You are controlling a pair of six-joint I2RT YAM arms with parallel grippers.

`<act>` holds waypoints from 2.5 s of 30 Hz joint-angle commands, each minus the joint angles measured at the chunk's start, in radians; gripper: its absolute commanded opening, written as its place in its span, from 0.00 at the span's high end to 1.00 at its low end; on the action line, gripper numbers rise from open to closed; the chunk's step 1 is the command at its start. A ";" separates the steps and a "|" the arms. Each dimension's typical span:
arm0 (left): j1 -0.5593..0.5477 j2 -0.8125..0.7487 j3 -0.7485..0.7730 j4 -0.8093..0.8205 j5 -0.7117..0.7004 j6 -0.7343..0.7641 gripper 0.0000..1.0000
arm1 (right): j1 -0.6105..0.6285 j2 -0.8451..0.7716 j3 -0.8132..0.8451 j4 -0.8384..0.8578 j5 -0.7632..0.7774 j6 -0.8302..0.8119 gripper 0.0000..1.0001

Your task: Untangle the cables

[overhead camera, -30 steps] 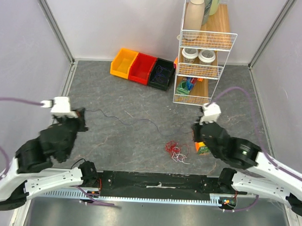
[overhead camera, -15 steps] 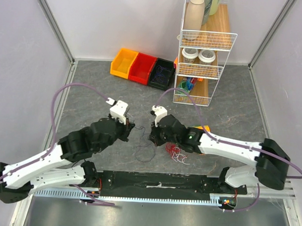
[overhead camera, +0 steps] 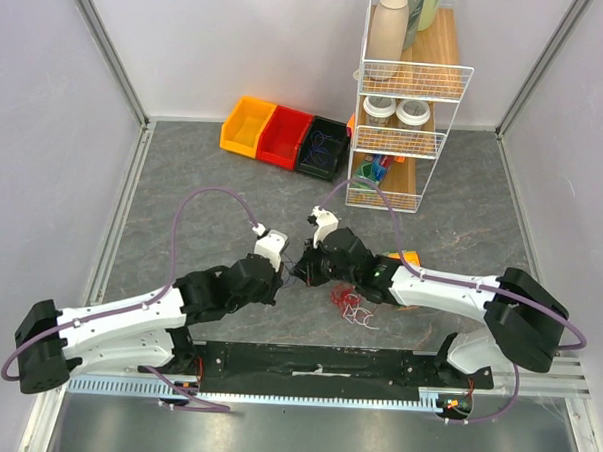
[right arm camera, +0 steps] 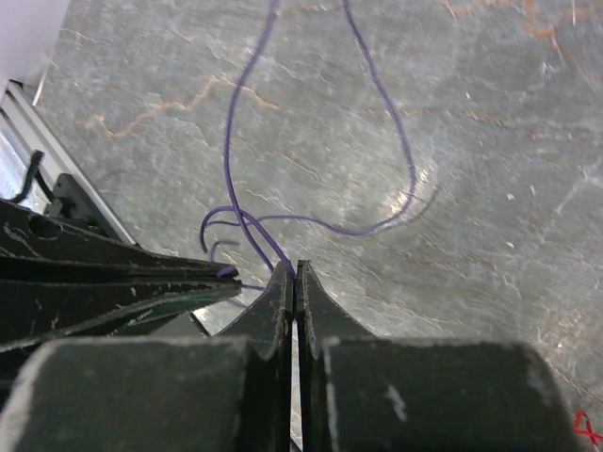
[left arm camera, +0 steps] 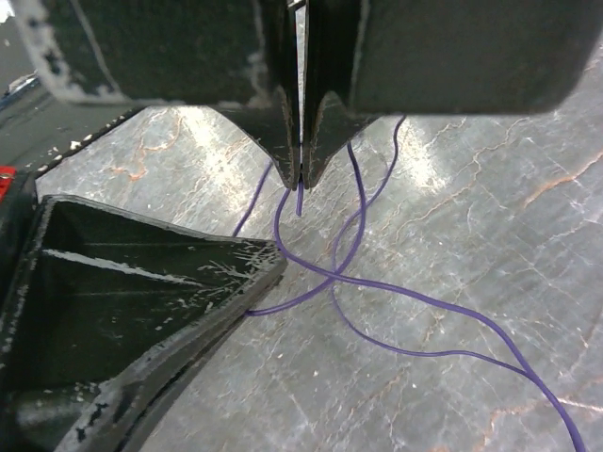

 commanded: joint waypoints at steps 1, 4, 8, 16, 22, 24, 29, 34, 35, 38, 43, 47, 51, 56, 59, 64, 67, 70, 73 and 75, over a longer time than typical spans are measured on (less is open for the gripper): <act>0.011 0.057 -0.019 0.122 0.013 -0.076 0.98 | -0.019 0.017 -0.068 0.135 -0.058 0.044 1.00; 0.012 0.080 -0.025 0.121 0.025 -0.078 0.97 | -0.022 0.034 -0.091 0.178 -0.079 0.047 1.00; 0.012 0.071 -0.022 0.082 0.042 -0.093 0.78 | -0.024 0.068 -0.093 0.172 -0.075 0.041 1.00; 0.020 -0.068 -0.003 -0.026 0.015 -0.172 0.28 | -0.024 0.076 -0.108 0.154 -0.062 0.013 1.00; 0.098 -0.067 0.061 -0.096 0.057 -0.277 0.05 | -0.022 0.076 -0.106 0.154 -0.076 0.012 1.00; 0.167 -0.019 0.084 -0.111 0.124 -0.309 0.04 | -0.024 0.068 -0.106 0.152 -0.078 0.012 1.00; 0.279 0.114 0.123 -0.120 0.189 -0.318 0.13 | -0.024 0.048 -0.110 0.146 -0.073 0.006 1.00; 0.356 0.117 0.052 0.085 0.329 -0.311 0.25 | -0.024 0.036 -0.116 0.141 -0.072 -0.001 1.00; 0.372 0.111 0.037 0.116 0.352 -0.317 0.23 | -0.024 0.033 -0.116 0.140 -0.070 -0.002 1.00; 0.405 0.087 -0.011 0.212 0.427 -0.321 0.06 | -0.022 0.030 -0.117 0.137 -0.067 -0.007 1.00; 0.411 0.154 0.003 0.225 0.456 -0.314 0.14 | -0.024 0.031 -0.111 0.138 -0.075 -0.010 1.00; 0.412 0.225 0.011 0.263 0.528 -0.274 0.29 | -0.024 0.033 -0.111 0.140 -0.076 -0.011 1.00; 0.408 0.251 0.003 0.285 0.567 -0.265 0.50 | -0.024 0.028 -0.114 0.140 -0.078 -0.011 1.00; 0.411 0.214 -0.025 0.297 0.570 -0.266 0.75 | -0.024 0.020 -0.114 0.135 -0.078 -0.013 1.00; 0.411 0.196 -0.028 0.299 0.596 -0.266 0.73 | -0.024 0.020 -0.116 0.137 -0.076 -0.014 1.00; 0.409 0.177 -0.046 0.314 0.625 -0.260 0.57 | -0.024 0.004 -0.117 0.127 -0.072 -0.019 1.00; 0.412 0.159 -0.063 0.309 0.629 -0.246 0.59 | -0.024 -0.015 -0.125 0.115 -0.056 -0.024 1.00; 0.412 0.136 -0.083 0.314 0.640 -0.239 0.61 | -0.024 -0.026 -0.125 0.108 -0.056 -0.028 1.00; 0.414 0.122 -0.097 0.318 0.642 -0.234 0.63 | -0.022 -0.023 -0.120 0.108 -0.070 -0.030 1.00; 0.412 0.122 -0.100 0.322 0.642 -0.228 0.66 | -0.024 -0.019 -0.119 0.108 -0.076 -0.030 1.00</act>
